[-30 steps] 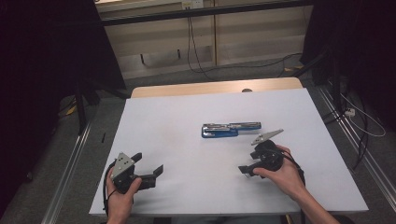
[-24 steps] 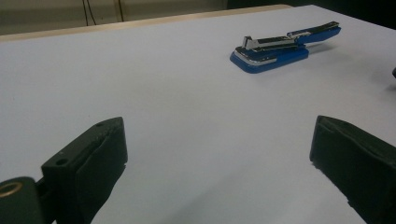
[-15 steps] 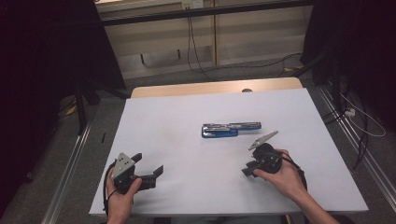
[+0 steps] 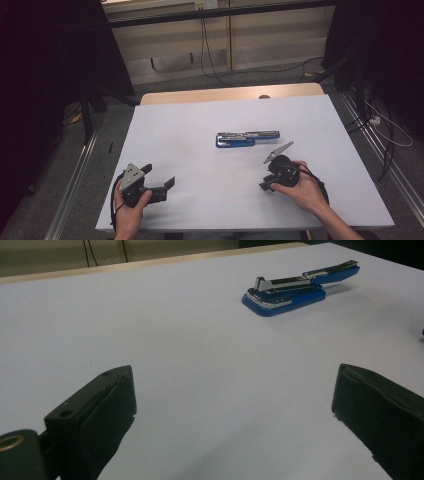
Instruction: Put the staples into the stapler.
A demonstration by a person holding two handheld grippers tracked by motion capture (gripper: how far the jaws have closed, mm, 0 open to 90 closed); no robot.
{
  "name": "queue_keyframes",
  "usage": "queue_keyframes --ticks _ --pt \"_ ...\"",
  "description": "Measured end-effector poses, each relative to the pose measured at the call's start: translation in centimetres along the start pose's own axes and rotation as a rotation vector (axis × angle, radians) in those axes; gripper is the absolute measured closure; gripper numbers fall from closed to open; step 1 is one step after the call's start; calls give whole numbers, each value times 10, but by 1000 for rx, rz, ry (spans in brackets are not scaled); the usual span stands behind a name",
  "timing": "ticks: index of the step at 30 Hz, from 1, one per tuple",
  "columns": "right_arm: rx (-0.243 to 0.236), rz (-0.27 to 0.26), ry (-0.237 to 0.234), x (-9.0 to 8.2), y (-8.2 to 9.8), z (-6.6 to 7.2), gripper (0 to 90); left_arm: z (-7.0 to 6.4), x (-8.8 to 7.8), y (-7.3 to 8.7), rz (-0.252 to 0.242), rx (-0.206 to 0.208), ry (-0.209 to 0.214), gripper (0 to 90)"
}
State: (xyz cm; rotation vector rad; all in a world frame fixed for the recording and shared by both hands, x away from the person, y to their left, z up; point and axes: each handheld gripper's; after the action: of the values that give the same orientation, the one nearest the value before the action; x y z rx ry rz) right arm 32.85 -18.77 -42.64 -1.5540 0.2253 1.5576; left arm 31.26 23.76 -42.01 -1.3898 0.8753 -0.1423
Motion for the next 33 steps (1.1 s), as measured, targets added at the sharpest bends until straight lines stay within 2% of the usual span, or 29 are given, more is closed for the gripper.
queue_keyframes --ticks 4,10,17,25,30,33 --pt "-24 14 19 1 -1 3 719 1 0 0 -1 -1 0 42" --pt "-18 18 10 1 -1 0 756 2 0 0 -2 0 1 42" --pt "-34 18 9 2 -1 -1 768 2 1 0 -2 0 7 42" --pt "-54 33 30 1 -4 2 790 2 2 0 4 0 7 42" --pt "-44 26 16 1 -3 0 791 3 2 1 6 -7 7 42" --pt "-56 13 6 -2 -3 -1 791 4 1 0 0 -10 0 43"
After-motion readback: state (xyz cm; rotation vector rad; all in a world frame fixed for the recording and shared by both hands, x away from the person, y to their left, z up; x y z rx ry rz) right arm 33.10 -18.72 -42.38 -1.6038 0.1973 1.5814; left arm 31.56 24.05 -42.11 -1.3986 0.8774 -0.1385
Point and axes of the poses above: each handheld gripper's, and its own axes: x roughly forward along the jaws, y roughly out of its underside, z roughly to its left, and after that the axes turned 1 degree about z, right-handed
